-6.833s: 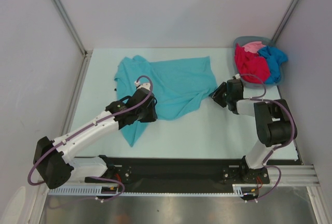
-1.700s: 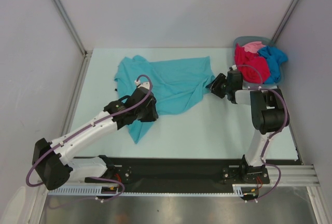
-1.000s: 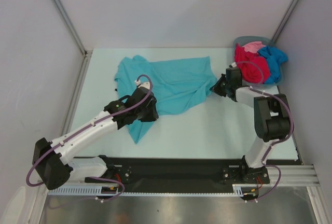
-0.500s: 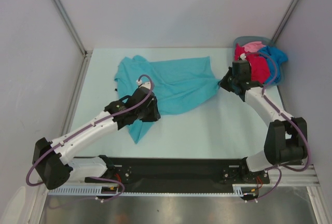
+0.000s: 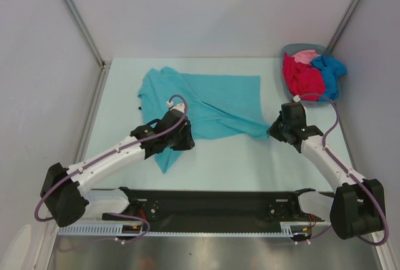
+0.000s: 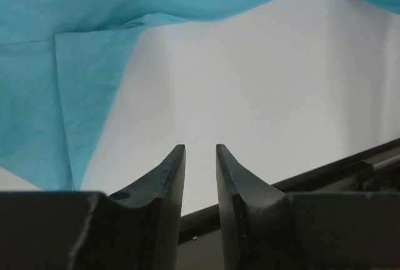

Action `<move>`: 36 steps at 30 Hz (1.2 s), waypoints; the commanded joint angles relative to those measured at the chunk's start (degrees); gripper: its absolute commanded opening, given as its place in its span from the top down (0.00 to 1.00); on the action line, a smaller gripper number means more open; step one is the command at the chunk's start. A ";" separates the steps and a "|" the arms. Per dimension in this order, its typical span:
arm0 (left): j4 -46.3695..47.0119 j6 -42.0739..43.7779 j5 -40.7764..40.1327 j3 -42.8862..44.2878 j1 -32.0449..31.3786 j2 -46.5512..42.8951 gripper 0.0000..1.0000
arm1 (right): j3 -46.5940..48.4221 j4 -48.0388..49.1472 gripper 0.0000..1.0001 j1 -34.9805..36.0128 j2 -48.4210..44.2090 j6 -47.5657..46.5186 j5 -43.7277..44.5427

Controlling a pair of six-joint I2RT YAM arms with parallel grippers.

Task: Fold and stack the t-shirts
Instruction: Flatten the tshirt out

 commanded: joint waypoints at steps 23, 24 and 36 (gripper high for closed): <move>10.14 -3.55 -15.84 -14.22 -0.43 8.58 0.64 | -4.36 8.30 1.00 -0.47 7.81 -0.13 2.40; 10.23 -2.41 -15.58 -12.38 -0.34 9.12 0.64 | -4.36 8.39 1.00 -0.47 8.16 -0.05 2.23; 7.95 1.29 -7.32 -2.09 -0.43 13.34 0.51 | -5.68 11.73 1.00 -0.47 11.06 0.31 1.17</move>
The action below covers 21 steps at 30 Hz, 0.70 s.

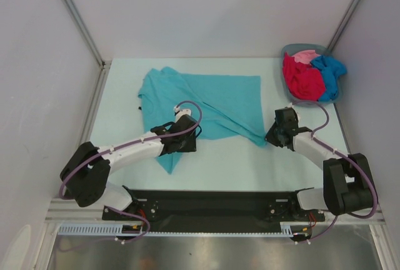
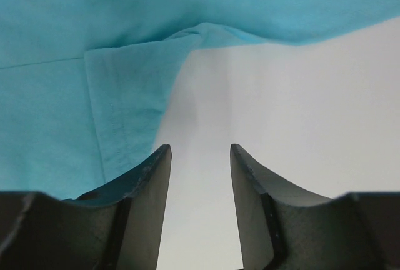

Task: Fold and stack the t-shirts
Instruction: Flatten the tshirt out

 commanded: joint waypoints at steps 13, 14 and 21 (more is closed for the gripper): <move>-3.61 0.26 3.47 -2.50 -0.19 -7.30 0.51 | 0.57 0.38 0.97 -4.49 1.84 0.13 2.17; -3.79 0.09 3.64 -3.03 -0.19 -8.35 0.51 | 1.36 0.38 0.97 -4.67 1.76 -0.13 2.17; -5.98 -0.97 3.99 -7.42 -0.28 -13.80 0.51 | 0.49 0.99 0.72 -4.67 1.23 0.48 0.85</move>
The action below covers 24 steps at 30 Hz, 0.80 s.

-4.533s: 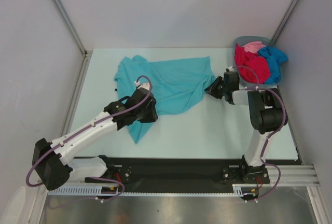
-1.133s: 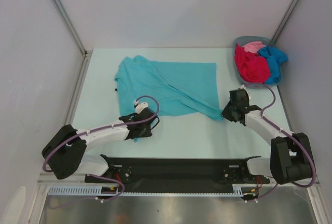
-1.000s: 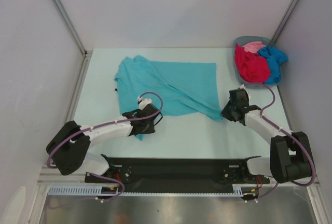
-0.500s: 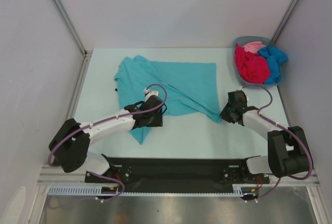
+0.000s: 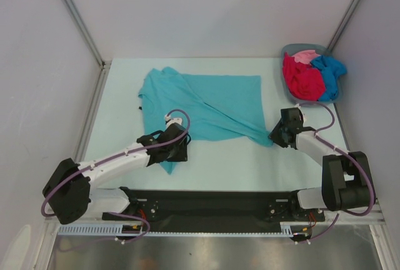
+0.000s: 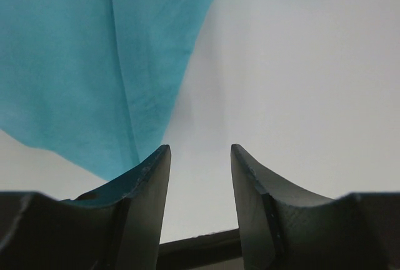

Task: Fold and stack the t-shirts
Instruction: Flatten the tshirt out

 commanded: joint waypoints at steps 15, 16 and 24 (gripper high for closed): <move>1.54 0.10 -1.94 8.02 0.69 -1.00 0.39 | 14.11 1.49 0.46 -0.58 1.66 -1.76 -3.80; 2.77 1.41 -1.51 9.71 1.56 0.66 0.36 | 15.96 3.33 0.46 -1.02 3.94 -1.85 -4.33; 6.21 10.12 7.97 37.89 18.43 26.39 0.23 | 36.36 7.46 0.46 -4.36 24.60 1.30 -9.34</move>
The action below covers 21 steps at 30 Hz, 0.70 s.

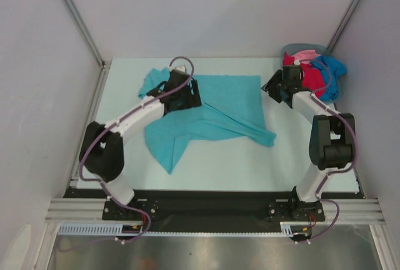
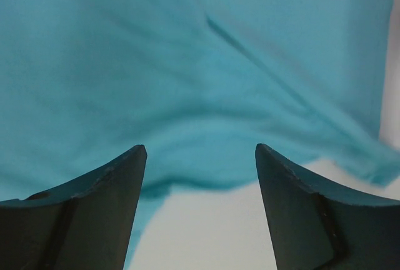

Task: Fold and stack the t-shirts
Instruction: Flatten the tshirt out

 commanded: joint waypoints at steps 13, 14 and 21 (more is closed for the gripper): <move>20.31 4.43 29.71 15.92 29.91 22.68 0.16 | 6.61 26.92 0.46 -12.15 18.67 -2.08 -23.14; 21.55 4.07 31.37 15.92 31.24 23.30 0.16 | 7.83 27.10 0.46 -12.51 20.25 -2.35 -23.59; 23.85 7.58 35.86 21.89 37.75 28.57 0.10 | 12.31 32.55 0.45 -13.74 28.86 0.46 -30.18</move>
